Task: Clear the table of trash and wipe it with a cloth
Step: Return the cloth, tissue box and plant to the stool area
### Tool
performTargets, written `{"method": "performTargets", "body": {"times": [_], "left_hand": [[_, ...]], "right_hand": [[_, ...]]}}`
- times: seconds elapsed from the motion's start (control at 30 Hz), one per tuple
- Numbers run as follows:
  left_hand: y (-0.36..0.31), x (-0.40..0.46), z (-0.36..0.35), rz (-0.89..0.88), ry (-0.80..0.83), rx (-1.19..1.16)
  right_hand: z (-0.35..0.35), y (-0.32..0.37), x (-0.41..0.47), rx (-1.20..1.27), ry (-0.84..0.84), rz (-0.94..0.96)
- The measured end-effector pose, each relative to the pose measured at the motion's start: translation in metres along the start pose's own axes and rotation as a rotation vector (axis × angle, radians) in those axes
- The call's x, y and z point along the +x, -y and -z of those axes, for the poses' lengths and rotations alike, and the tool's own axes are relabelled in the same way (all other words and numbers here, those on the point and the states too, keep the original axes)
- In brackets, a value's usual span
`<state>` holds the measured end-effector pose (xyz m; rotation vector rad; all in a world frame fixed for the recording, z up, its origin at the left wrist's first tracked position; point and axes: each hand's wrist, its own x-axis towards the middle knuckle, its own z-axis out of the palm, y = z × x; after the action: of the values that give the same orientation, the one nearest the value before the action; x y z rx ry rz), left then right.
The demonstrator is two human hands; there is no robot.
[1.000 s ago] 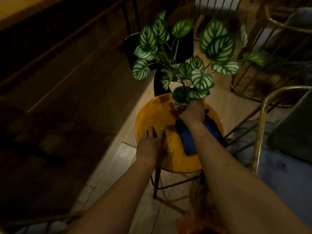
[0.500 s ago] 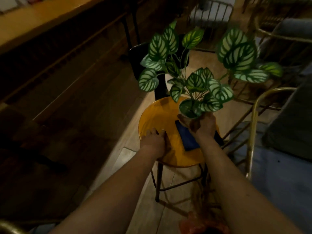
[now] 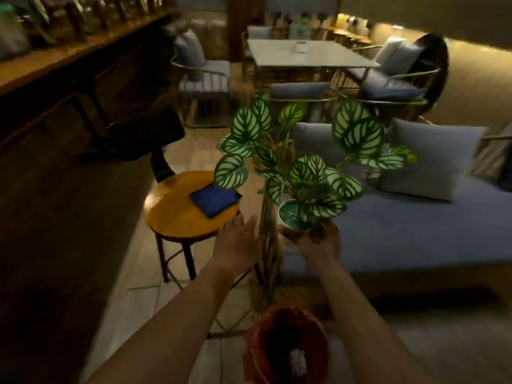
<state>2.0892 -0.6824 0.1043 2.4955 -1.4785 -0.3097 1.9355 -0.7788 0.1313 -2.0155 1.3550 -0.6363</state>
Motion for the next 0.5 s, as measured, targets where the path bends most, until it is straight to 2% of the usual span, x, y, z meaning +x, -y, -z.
{"method": "performTargets", "body": {"times": [0.13, 0.3, 0.4, 0.5], "left_hand": [[-0.074, -0.052, -0.014, -0.204, 0.024, 0.036], [-0.173, -0.118, -0.039, -0.417, 0.043, 0.044], [-0.238, -0.175, -0.064, -0.558, 0.007, -0.007], [-0.293, -0.238, -0.089, -0.66, 0.043, 0.089]], "right_hand": [[0.075, -0.048, -0.066, 0.11, -0.089, -0.227], [0.158, -0.109, -0.17, 0.155, -0.331, -0.27], [0.208, -0.151, -0.24, 0.108, -0.401, -0.35], [0.254, -0.188, -0.319, 0.061, -0.46, -0.43]]}}
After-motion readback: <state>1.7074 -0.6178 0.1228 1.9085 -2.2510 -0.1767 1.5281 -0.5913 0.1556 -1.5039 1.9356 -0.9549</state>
